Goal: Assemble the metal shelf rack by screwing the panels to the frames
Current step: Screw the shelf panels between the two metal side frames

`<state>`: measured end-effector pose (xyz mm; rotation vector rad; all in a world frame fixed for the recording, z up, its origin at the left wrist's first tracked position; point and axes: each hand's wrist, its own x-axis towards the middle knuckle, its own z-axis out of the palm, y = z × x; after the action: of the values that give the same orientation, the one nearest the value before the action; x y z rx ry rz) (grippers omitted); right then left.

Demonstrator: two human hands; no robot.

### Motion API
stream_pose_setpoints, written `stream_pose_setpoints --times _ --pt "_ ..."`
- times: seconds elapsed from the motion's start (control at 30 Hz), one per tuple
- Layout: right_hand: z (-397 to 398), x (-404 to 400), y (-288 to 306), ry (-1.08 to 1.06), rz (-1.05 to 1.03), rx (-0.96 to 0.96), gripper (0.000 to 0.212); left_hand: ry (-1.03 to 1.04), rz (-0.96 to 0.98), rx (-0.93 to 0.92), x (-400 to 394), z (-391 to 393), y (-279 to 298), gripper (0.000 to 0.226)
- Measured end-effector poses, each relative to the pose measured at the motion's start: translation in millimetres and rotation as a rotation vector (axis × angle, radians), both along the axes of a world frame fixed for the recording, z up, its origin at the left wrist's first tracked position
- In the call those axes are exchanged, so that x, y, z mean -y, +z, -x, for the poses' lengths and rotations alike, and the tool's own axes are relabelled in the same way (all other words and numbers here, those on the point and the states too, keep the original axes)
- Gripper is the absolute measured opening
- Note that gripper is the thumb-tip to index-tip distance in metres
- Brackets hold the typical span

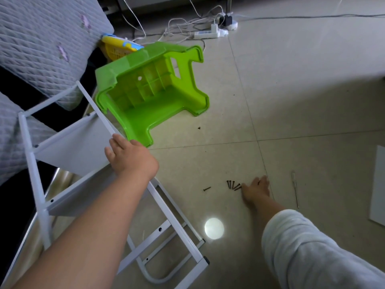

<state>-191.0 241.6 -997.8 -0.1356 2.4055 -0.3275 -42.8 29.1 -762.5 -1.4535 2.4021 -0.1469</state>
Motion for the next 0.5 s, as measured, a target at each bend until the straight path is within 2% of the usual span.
stream_pose_setpoints --times 0.2,0.33,0.43,0.5 --pt "-30 39 -1 0.231 0.116 0.007 0.065 -0.011 0.012 -0.005 0 -1 -1 0.068" --pt "-29 3 6 0.067 -0.041 -0.177 0.050 -0.012 0.011 -0.009 0 0 -1 0.068" --pt "-42 -35 9 -0.022 -0.191 -0.201 0.030 -0.012 -0.002 -0.023 -3 -1 -1 0.067" --pt "-50 -48 6 -0.001 -0.200 -0.193 0.030 -0.011 -0.010 -0.047 -7 -2 0 0.065"
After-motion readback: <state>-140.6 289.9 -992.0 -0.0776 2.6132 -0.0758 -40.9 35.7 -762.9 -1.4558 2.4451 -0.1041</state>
